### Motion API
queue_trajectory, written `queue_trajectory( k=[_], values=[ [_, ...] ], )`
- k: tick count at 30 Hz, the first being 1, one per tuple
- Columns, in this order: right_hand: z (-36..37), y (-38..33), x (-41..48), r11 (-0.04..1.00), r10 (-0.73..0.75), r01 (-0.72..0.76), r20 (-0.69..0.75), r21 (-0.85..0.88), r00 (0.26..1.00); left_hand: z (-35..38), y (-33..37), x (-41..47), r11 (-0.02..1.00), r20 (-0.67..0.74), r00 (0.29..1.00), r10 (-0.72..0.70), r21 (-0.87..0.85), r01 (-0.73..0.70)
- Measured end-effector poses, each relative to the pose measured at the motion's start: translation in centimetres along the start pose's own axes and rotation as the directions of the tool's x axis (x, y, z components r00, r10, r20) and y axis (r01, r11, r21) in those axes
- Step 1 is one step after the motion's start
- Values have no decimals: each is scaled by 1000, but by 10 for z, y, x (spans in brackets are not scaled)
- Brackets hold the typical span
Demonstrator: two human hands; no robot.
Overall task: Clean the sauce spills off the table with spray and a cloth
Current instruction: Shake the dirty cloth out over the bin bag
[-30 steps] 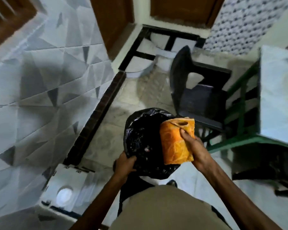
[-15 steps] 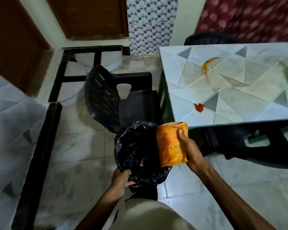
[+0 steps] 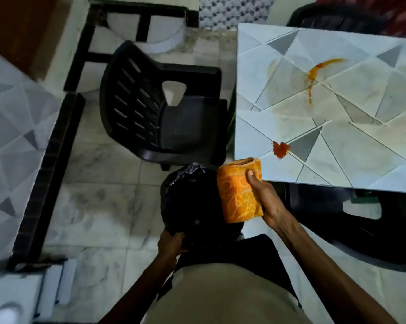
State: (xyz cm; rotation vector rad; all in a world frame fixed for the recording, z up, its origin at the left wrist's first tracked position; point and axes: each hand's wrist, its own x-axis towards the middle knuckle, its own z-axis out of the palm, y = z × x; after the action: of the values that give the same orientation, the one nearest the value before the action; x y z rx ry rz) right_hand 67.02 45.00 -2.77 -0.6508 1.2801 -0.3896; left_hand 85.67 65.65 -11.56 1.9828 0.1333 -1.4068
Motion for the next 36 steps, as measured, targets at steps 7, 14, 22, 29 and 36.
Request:
queue_trajectory(
  k=[7, 14, 22, 29, 36],
  values=[
    [-16, -6, 13, 954, 34, 47, 263, -296, 964, 45, -38, -38, 993, -186, 979, -83, -99, 65],
    [-55, -37, 29, 863, 65, 149, 400, -482, 914, 130, -90, -82, 969, -330, 936, -124, -245, 42],
    [-110, -100, 51, 747, -194, 367, 345, -554, 918, 200, -103, -81, 905, -296, 932, -211, -418, 73],
    [-132, -183, 91, 41, -640, 614, 451, -788, 622, 235, -97, -77, 900, -268, 948, -171, -434, 40],
    [-156, -185, 149, -254, -542, 384, 460, -888, 704, 255, -86, -74, 903, -210, 965, -158, -425, 56]
  ],
)
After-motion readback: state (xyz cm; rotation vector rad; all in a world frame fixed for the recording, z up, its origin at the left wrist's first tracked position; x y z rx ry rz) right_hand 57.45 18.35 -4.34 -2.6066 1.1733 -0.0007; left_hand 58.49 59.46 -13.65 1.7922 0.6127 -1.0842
